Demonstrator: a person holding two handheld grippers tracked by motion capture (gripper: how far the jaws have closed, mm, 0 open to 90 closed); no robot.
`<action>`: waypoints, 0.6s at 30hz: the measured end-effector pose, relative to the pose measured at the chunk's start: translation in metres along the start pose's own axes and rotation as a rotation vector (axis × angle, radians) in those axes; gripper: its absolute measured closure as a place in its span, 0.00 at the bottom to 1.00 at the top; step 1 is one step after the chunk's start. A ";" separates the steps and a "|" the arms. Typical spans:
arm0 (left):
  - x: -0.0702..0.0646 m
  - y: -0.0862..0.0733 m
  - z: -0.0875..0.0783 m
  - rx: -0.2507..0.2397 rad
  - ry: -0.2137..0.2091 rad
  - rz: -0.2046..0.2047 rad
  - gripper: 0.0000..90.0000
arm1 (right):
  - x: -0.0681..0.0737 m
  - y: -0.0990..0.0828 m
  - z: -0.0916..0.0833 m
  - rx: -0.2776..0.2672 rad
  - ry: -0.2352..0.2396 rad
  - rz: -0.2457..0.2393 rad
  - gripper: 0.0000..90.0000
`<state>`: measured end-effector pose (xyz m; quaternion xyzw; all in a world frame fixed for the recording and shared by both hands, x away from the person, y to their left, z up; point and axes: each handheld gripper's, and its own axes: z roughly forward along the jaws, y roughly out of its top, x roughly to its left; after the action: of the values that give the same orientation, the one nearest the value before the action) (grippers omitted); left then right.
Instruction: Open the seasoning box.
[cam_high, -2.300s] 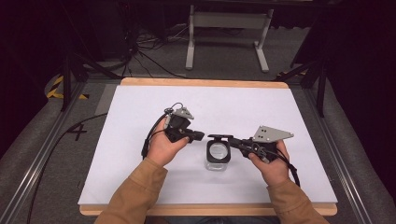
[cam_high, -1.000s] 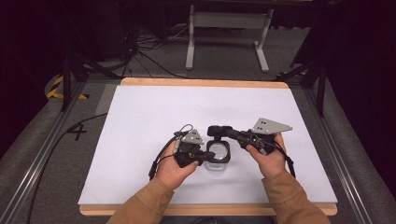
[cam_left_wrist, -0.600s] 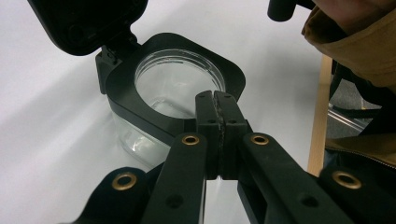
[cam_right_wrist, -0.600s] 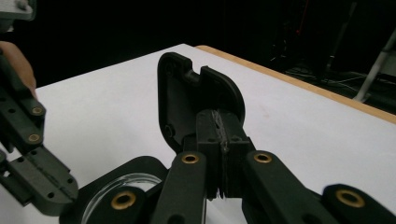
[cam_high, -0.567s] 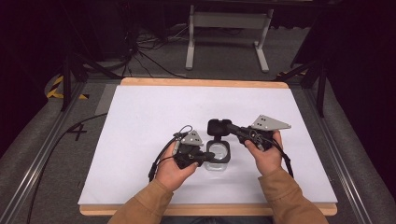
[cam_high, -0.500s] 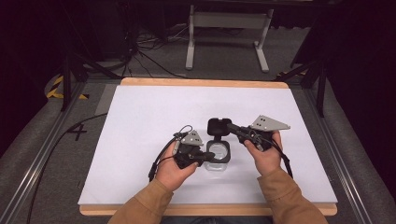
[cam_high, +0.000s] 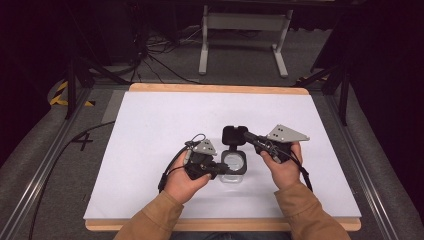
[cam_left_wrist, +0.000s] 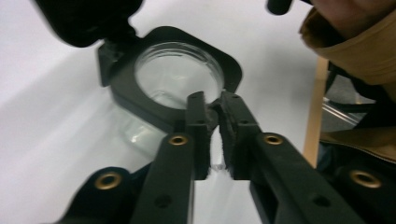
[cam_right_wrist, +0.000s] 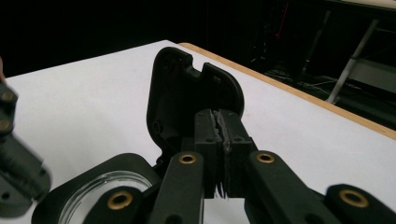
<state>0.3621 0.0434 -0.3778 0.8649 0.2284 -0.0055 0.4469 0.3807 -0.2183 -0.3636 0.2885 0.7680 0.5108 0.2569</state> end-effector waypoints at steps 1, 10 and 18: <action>0.001 0.000 -0.002 0.000 -0.002 -0.004 0.92 | -0.001 0.000 -0.002 -0.006 0.002 0.010 0.96; 0.008 -0.001 -0.029 -0.015 0.076 0.007 0.86 | -0.015 0.007 -0.027 -0.030 0.000 0.050 0.82; 0.031 -0.007 -0.066 -0.021 0.088 -0.068 0.66 | -0.035 0.001 -0.044 0.034 0.030 0.110 0.57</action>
<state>0.3744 0.1103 -0.3495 0.8514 0.2770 0.0195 0.4449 0.3747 -0.2704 -0.3436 0.3270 0.7633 0.5153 0.2118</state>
